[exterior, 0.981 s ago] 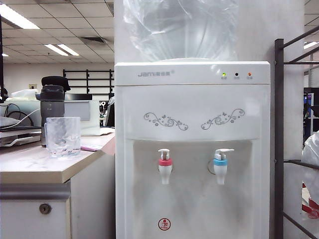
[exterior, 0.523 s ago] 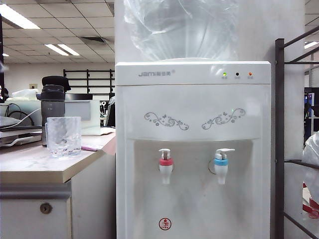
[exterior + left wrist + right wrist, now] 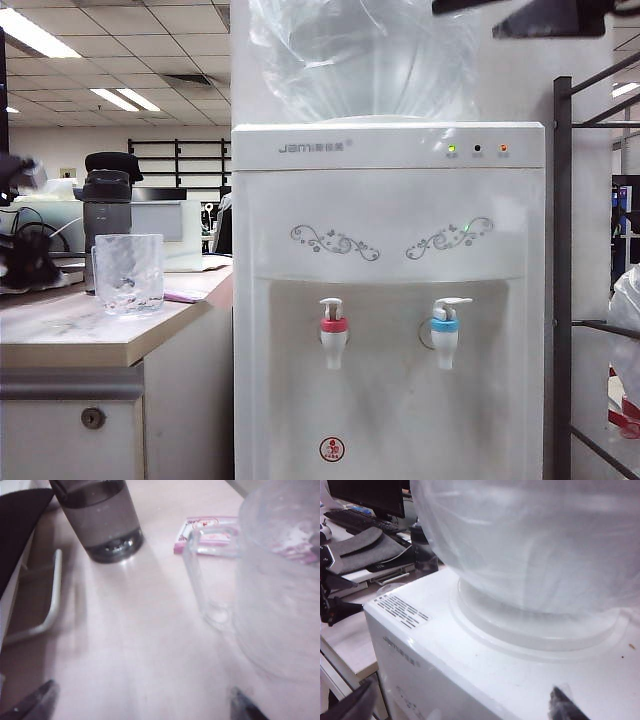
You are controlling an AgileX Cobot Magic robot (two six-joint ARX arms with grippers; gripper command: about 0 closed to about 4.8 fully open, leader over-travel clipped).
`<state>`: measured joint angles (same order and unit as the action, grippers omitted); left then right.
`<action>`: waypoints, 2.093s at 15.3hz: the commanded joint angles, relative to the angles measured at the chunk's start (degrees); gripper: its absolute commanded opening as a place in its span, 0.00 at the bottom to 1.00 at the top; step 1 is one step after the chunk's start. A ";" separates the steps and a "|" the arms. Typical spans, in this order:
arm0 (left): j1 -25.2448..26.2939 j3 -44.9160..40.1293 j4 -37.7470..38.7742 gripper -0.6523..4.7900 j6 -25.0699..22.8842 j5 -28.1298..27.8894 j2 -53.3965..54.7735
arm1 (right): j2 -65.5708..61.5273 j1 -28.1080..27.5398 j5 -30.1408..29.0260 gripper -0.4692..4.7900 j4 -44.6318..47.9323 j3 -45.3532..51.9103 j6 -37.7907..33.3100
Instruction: Pick up the plastic mug from the left desk, go to the hot water outlet of the water dispenser, press the vertical switch to get some water, then put the mug back on the desk.
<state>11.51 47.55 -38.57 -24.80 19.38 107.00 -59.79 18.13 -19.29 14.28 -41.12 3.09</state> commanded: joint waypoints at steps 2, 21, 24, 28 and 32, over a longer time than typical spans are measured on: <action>-0.02 3.17 -7.91 1.00 2.19 2.38 3.76 | -1.42 0.11 0.07 1.00 1.40 -0.33 0.22; -3.48 16.94 -7.67 0.11 9.77 10.27 16.26 | -2.45 0.13 0.20 1.00 0.61 -0.33 0.37; -3.48 16.92 -7.76 0.11 27.96 10.40 14.86 | -2.38 0.11 0.04 1.00 -0.50 -0.33 0.37; -3.48 16.92 -5.14 0.11 38.38 11.30 4.66 | -2.10 0.11 -0.22 1.00 -2.71 -0.33 0.11; -4.35 16.92 21.94 0.11 36.13 14.34 -13.81 | 2.14 0.09 -1.42 1.00 -6.91 -0.39 -0.04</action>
<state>7.25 64.31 -23.35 13.82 32.93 95.64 -58.87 18.15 -20.43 7.11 -41.12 3.22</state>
